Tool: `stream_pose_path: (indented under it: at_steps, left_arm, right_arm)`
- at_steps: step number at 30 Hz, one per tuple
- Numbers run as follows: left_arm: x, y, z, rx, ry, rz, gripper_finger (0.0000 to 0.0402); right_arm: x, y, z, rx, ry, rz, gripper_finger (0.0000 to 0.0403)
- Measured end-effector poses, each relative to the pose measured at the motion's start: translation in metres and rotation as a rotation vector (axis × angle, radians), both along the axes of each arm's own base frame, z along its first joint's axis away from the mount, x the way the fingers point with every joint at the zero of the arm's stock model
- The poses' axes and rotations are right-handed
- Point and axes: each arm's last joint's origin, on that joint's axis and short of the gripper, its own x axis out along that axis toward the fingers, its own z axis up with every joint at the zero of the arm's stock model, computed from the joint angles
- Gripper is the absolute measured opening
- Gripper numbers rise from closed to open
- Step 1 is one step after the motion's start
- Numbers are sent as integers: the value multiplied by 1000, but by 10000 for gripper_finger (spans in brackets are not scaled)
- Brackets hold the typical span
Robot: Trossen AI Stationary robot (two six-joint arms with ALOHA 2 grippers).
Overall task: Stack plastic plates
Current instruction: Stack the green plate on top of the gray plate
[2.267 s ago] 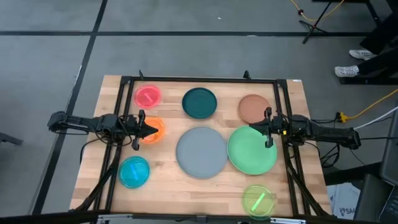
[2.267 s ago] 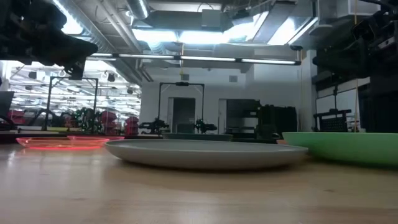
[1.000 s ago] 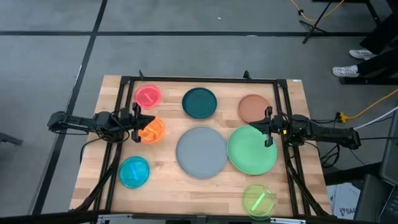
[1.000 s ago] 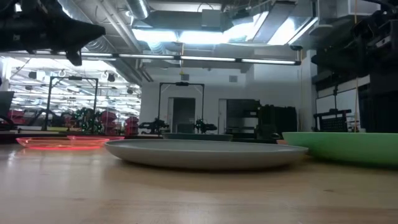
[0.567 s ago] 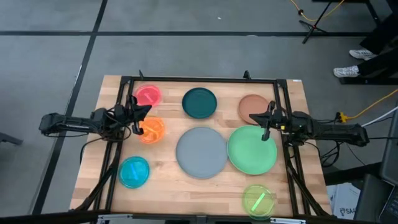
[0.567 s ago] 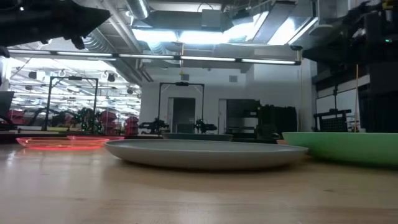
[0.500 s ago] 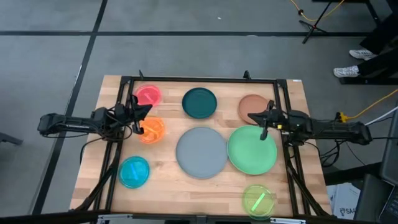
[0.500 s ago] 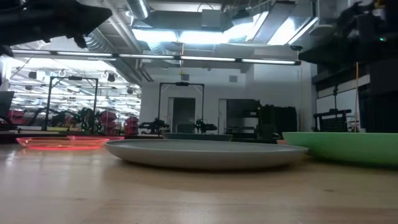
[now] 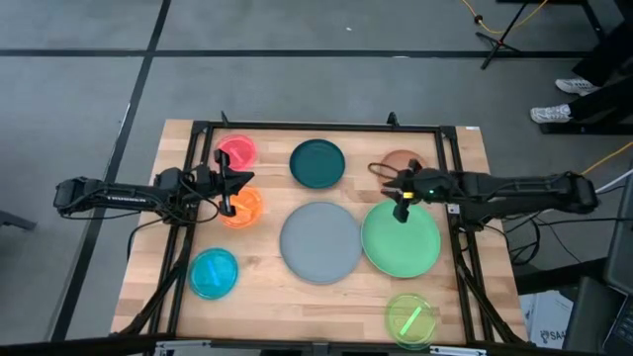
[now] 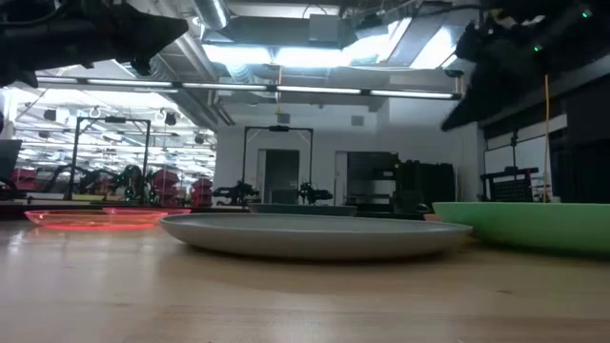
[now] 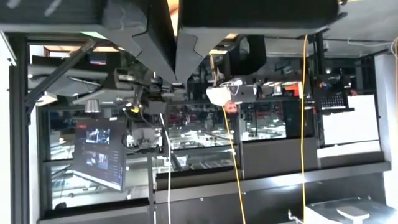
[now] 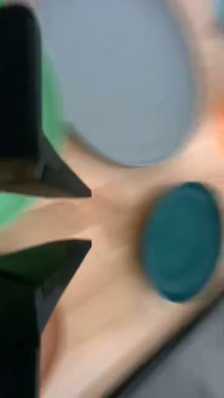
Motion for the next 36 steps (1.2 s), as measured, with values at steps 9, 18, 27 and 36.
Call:
stream_pose_path:
  at_steps: [9, 18, 27, 36]
  left_arm:
    - [0, 1, 0, -11, -4, 26, 0]
    - [0, 1, 0, -39, -11, 31, 0]
    - [0, 1, 0, -79, -12, 16, 0]
    - [0, 1, 0, -96, -15, 10, 0]
  right_arm:
    - [6, -1, -2, -38, 300, 33, 228]
    - [14, -9, -18, 6, 418, 57, 236]
    - [21, -37, -44, 162, 556, 121, 237]
    - [25, -39, -52, 208, 574, 222, 237]
